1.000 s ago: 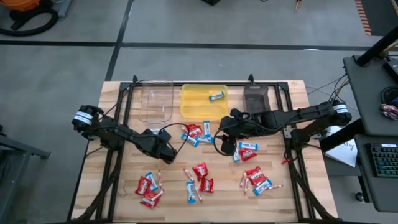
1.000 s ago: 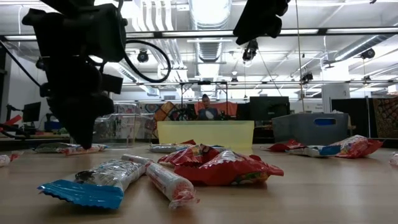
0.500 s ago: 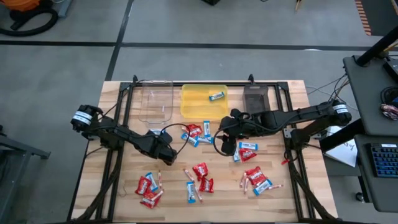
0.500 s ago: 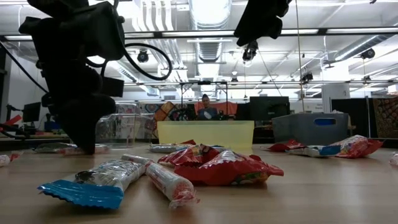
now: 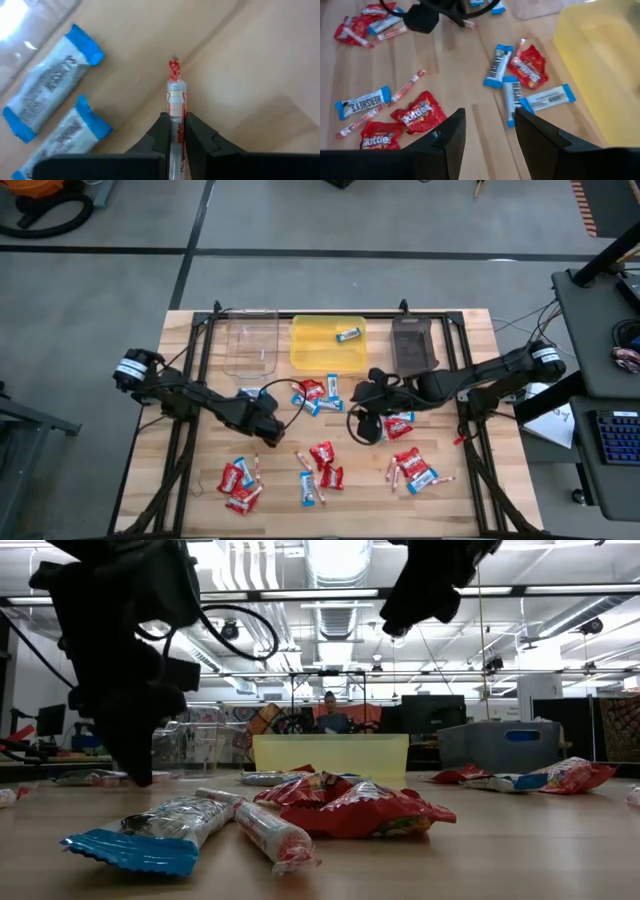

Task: Sort candy
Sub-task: Put the orange candy into the transparent bin

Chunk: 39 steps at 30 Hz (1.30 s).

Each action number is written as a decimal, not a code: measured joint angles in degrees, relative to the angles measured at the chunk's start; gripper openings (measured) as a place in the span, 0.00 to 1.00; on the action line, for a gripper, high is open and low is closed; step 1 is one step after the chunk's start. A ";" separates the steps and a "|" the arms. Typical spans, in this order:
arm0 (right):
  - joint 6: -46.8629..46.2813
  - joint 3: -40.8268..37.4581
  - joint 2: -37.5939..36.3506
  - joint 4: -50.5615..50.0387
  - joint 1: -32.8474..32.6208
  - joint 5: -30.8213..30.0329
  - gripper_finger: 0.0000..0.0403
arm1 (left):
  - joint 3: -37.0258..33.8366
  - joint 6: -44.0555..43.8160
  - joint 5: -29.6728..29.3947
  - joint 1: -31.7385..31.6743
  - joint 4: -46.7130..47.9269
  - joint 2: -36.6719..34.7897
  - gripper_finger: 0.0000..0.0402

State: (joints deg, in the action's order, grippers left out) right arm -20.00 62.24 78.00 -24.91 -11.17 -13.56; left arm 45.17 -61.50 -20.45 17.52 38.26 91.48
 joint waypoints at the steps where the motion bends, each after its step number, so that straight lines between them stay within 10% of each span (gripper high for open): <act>1: 0.00 -0.95 0.00 0.94 -0.23 0.00 0.39 | 0.02 0.00 0.07 0.31 0.01 -0.44 0.03; 22: 0.54 -5.45 0.00 5.02 -1.34 -0.01 0.32 | 16.46 32.89 4.29 3.46 18.94 -19.47 0.02; 39: 0.69 -5.40 0.00 7.29 -1.34 -0.02 0.30 | 20.71 82.79 -3.05 -27.00 25.91 -20.43 0.02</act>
State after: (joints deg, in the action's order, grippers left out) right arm -19.31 56.84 78.00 -17.61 -12.51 -13.58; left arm 65.87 21.29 -23.51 -9.48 64.16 71.05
